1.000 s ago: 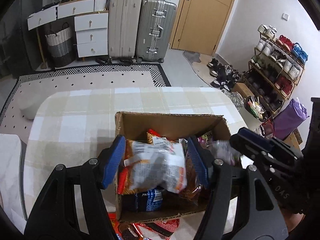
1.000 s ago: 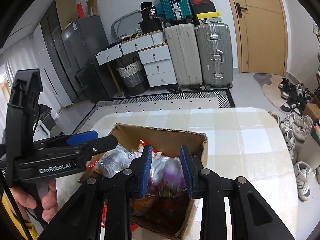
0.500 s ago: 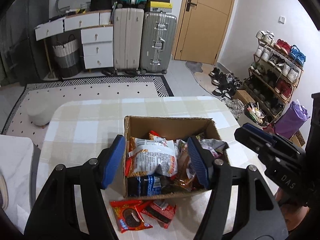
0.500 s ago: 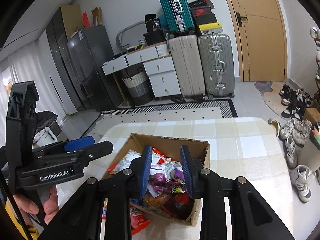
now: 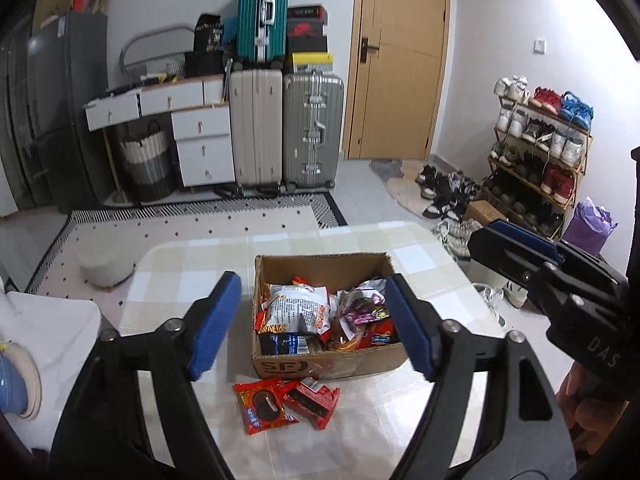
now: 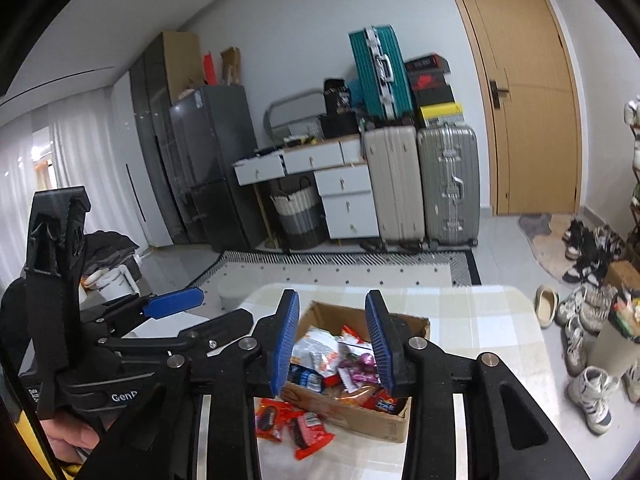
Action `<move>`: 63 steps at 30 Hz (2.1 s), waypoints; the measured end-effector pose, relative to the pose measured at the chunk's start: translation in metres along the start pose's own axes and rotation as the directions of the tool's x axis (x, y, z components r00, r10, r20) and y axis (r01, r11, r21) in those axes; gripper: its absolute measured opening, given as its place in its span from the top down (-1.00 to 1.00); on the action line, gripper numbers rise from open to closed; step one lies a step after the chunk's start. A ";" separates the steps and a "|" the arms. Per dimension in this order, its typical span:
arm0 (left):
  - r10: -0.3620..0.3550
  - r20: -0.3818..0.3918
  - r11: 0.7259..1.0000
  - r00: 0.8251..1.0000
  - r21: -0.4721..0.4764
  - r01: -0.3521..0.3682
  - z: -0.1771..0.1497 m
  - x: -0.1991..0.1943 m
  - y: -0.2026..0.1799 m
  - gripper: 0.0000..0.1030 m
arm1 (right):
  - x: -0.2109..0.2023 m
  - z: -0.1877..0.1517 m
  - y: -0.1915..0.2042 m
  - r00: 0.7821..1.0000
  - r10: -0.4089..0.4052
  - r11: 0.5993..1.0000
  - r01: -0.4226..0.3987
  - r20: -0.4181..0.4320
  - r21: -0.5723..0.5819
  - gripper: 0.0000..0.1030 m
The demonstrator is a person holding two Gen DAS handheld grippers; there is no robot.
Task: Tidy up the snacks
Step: 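Withdraw both tools from the box toward the two red snack packs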
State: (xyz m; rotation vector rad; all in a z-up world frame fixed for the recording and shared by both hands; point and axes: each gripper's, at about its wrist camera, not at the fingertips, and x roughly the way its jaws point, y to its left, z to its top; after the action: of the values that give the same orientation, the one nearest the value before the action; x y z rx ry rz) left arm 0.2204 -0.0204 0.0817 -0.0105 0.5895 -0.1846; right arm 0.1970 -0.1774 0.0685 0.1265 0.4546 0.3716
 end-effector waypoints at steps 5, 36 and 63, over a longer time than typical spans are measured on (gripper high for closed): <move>0.015 0.059 1.000 0.998 0.019 -0.016 -0.003 -0.061 -0.011 -0.54 | -0.048 0.000 0.022 0.998 0.017 1.000 -0.016 0.055 -0.023 0.15; 0.164 0.193 0.976 0.967 -0.177 -0.130 -0.171 -0.229 0.059 -0.99 | -0.195 -0.127 0.068 0.957 0.025 0.999 -0.017 0.291 -0.031 -0.98; 0.155 -0.069 0.970 0.985 -0.176 -0.165 -0.195 -0.038 0.076 -0.99 | -0.064 -0.158 0.038 0.997 0.007 1.000 -0.007 0.077 0.000 -0.98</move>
State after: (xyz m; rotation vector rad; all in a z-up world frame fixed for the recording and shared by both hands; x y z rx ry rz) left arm 0.0947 0.0695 -0.0647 -0.1346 0.6580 0.0266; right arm 0.0599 -0.1607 -0.0390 0.1423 0.3787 0.3727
